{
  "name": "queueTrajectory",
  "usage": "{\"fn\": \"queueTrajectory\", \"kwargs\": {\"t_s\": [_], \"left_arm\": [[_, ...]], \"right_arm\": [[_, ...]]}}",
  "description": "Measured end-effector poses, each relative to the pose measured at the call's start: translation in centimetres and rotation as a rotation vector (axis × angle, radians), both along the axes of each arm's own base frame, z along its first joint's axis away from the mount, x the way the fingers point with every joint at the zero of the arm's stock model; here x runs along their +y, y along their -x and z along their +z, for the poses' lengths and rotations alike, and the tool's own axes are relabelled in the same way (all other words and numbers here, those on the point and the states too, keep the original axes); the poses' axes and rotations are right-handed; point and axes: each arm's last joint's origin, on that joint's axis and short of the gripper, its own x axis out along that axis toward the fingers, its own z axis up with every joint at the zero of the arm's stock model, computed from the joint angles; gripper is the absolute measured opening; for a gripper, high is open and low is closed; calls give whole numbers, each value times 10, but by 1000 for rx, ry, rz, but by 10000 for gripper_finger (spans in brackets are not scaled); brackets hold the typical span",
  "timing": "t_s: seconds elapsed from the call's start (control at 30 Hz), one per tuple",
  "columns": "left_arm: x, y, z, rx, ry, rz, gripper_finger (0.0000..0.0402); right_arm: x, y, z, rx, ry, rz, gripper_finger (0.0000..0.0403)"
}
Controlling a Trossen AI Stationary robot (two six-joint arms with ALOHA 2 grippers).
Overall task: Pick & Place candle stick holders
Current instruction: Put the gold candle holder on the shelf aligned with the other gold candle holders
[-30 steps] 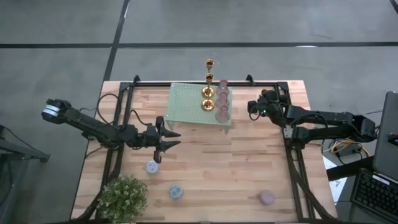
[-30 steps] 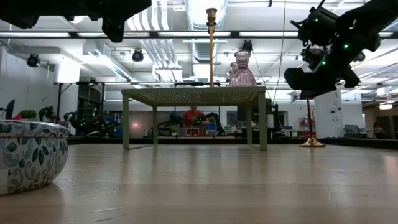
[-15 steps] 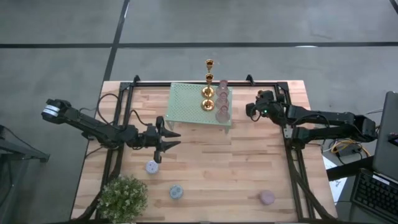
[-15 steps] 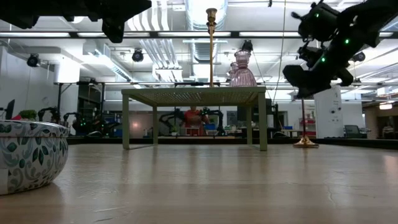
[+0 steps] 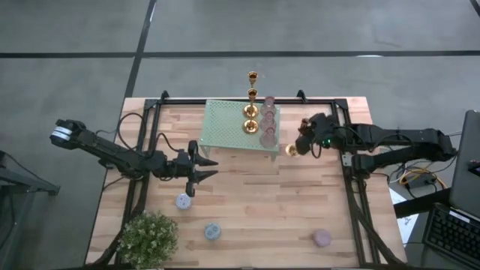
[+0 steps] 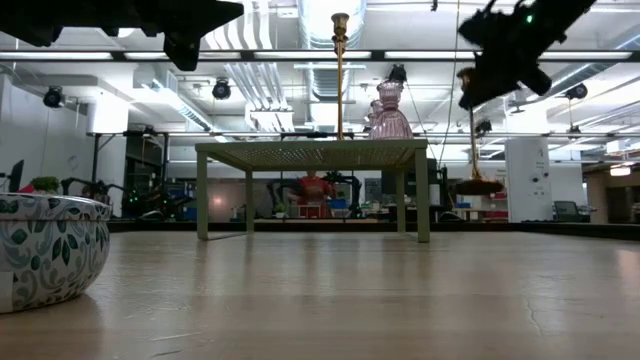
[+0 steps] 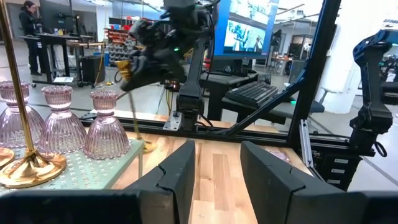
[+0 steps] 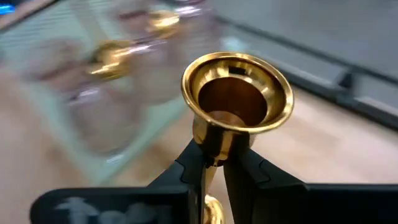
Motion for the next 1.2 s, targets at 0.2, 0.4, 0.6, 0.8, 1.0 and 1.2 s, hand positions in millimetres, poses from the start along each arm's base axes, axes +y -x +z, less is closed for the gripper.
{"fn": "queueTrajectory", "kwargs": {"t_s": [0.2,0.4,0.6,0.8,1.0,1.2], "left_arm": [[0,0,0,-1,3,0,133],[0,0,0,-2,4,0,133],[0,0,0,-3,5,0,133],[0,0,0,-3,7,-1,133],[0,0,0,0,11,-1,133],[0,0,0,1,21,-2,133]], "right_arm": [[34,-17,12,-40,-46,166,29],[68,-43,24,-31,-72,310,29],[90,-84,43,5,1,405,29],[100,-126,58,35,148,469,29],[101,-159,70,-16,246,514,29],[80,-170,75,4,277,468,29]]}}
